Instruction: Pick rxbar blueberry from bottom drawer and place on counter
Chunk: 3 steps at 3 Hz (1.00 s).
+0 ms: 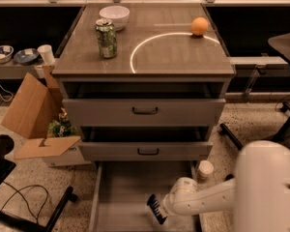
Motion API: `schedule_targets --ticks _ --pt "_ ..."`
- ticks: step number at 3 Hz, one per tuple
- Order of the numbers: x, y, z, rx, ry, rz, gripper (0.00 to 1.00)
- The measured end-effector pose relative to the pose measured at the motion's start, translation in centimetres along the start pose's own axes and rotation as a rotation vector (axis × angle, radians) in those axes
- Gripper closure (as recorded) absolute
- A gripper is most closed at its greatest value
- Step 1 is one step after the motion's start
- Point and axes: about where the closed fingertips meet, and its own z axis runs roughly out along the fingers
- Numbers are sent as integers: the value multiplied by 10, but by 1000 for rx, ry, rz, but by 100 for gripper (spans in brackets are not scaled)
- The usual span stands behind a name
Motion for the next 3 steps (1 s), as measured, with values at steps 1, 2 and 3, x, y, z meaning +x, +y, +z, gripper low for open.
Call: schedule_targets --ticks 1,2,3 --pt "7 12 -71 75 -61 -43 100" --pt "9 31 -148 158 -121 -158 100" --pt "7 50 -204 189 -130 -235 100"
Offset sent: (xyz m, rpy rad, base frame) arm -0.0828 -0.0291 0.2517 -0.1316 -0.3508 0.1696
